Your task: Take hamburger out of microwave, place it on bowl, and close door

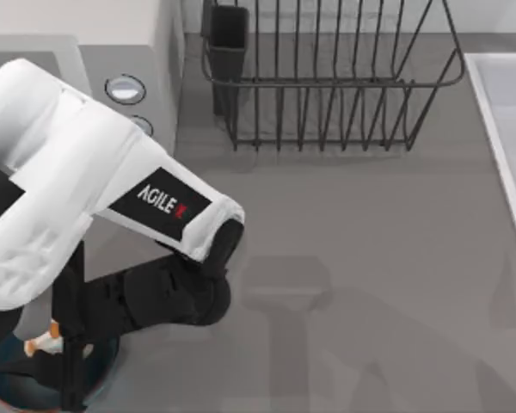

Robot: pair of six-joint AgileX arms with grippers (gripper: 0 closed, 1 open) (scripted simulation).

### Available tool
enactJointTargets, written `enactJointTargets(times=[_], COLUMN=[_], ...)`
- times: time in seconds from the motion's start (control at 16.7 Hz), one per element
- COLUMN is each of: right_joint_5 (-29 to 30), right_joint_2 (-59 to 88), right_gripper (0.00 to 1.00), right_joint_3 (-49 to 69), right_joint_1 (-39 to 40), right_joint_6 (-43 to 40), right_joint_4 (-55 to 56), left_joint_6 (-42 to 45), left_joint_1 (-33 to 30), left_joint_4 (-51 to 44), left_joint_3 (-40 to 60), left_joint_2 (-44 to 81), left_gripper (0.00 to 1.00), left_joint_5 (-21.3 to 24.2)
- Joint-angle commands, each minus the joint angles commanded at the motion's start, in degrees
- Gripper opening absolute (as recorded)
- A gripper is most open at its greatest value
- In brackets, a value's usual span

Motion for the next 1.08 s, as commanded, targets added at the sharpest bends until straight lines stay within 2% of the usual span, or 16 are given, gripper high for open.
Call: enactJointTargets(times=[0.48, 0.96, 1.02, 1.08], right_joint_5=[0.00, 0.00, 0.00, 0.00], right_joint_2=[0.00, 0.00, 0.00, 0.00], right_gripper=[1.00, 1.00, 1.00, 1.00], right_joint_3=[0.00, 0.00, 0.00, 0.00], right_joint_1=[0.00, 0.00, 0.00, 0.00], right_joint_6=[0.00, 0.00, 0.00, 0.00], right_joint_4=[0.00, 0.00, 0.00, 0.00], left_joint_6=[0.00, 0.00, -4.50, -4.50], left_joint_1=[0.00, 0.00, -0.79, -0.79], left_joint_4=[0.00, 0.00, -1.21, -1.21], left_joint_3=[0.00, 0.00, 0.40, 0.40], left_joint_2=[0.00, 0.00, -3.02, -3.02], left_gripper=[0.98, 1.00, 1.00, 1.00], left_joint_5=[0.00, 0.00, -1.92, -1.92])
